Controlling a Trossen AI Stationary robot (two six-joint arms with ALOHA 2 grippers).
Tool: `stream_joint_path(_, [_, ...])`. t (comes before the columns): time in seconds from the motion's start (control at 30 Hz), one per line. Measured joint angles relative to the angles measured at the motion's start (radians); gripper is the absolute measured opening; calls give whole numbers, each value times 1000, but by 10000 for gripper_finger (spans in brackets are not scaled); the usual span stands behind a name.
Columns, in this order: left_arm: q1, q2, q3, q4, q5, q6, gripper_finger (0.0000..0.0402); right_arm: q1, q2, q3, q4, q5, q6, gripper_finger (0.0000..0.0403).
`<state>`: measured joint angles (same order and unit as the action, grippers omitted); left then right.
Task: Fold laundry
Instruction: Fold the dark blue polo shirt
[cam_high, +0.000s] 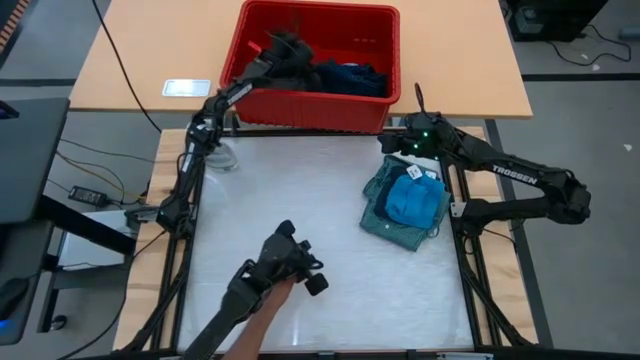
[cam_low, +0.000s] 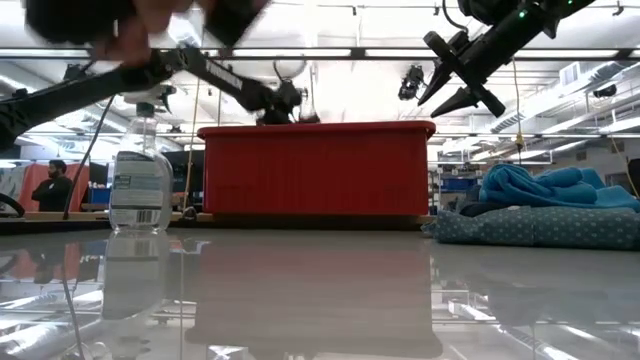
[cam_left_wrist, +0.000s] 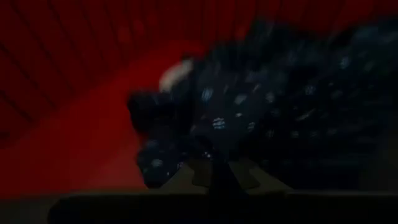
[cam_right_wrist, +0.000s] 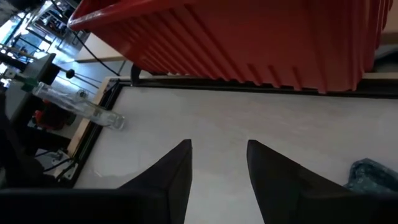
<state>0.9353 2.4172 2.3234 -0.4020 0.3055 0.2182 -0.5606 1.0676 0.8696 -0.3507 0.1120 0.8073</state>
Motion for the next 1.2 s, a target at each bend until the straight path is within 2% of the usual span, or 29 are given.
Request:
stream_joint_path(0.37, [-5, -286, 2, -69, 5, 38, 2, -6, 0, 0, 15, 8, -78, 146])
stream_joint_path(0.53, [-28, -412, 3, -217, 4, 33, 1, -9, 0, 0, 22, 0, -131, 145])
stream_joint_path(0.77, [-124, -586, 2, -468, -9, -50, 1, -8, -1, 0, 21, -104, -213, 144])
stream_joint_path(0.9, [-235, -683, 2, -565, -121, -106, 1, 6, -1, 0, 22, -207, -286, 124])
stream_joint_path(1.03, [-377, -749, 2, -707, -259, -201, 0, 47, -1, 0, 22, -280, -298, 84])
stream_joint_path(1.2, [-643, -794, -77, -871, -531, -403, 0, 121, -1, -1, 18, -313, -287, 27])
